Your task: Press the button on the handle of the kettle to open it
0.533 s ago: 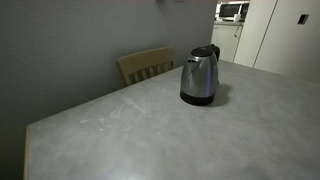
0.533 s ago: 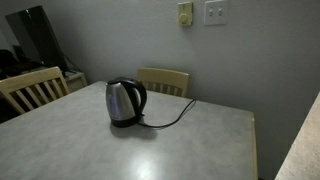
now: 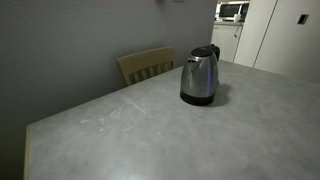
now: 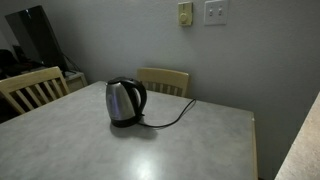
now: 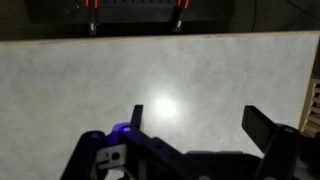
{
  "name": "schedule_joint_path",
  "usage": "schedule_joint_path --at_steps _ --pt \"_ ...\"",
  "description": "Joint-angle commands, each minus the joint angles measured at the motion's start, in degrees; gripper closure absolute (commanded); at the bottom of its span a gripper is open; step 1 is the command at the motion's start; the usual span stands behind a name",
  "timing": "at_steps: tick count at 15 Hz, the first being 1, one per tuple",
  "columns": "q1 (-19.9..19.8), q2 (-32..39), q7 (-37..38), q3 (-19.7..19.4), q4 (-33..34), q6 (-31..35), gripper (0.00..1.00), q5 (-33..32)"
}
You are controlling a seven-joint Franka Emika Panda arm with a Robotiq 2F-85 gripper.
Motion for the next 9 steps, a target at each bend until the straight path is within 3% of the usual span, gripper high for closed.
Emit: schedule_joint_path --at_steps 1,6,9 --pt "0.9 0.4 -3.8 1.6 -2.3 12.8 0.0 1.3" --pt "5.6 3.6 -10.7 -0.5 -5.3 35.9 0.0 3.9" --pt "9.4 6.2 -15.1 -2.9 -5.5 44.5 0.0 6.6"
